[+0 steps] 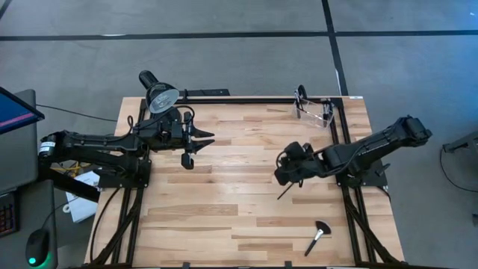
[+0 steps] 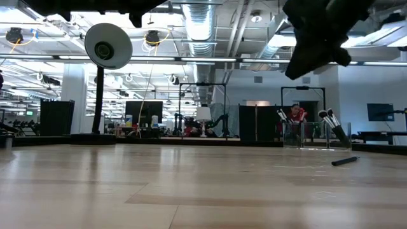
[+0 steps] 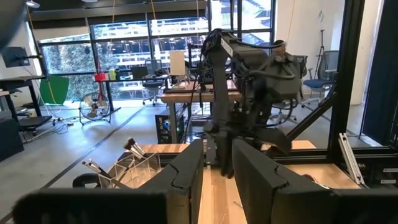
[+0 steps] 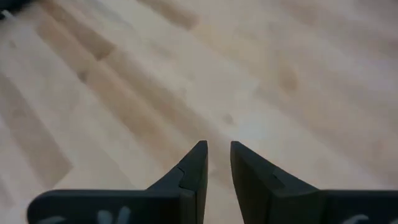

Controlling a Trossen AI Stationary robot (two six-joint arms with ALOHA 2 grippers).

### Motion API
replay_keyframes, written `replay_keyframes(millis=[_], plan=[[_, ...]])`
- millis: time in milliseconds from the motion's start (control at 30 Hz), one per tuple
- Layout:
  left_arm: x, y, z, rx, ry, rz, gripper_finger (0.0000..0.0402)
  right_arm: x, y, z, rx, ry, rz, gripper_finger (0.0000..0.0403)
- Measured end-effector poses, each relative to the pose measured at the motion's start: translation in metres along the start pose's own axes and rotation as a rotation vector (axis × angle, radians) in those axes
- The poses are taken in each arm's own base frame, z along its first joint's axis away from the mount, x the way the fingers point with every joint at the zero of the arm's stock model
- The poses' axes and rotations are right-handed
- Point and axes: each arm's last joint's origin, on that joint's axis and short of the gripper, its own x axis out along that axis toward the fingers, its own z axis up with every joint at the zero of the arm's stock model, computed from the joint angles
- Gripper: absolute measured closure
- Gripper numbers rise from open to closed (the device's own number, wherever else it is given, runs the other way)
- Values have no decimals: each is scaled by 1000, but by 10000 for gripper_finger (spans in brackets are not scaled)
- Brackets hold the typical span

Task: Sort items
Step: Put the highlighter brush into the transparent organizer

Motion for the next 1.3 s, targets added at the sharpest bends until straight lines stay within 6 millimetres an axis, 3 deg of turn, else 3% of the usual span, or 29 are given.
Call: replay_keyframes(millis=[400,1000,1300], plan=[[-2,0,3,-11,-20,1,318,-1,19,-48,293,408,-6,343],[-16,1,20,-21,-100,-2,318,-34,40,-111,604,696,-141,343],[-21,1,25,-14,-137,-14,318,-40,69,-131,639,826,-223,343]])
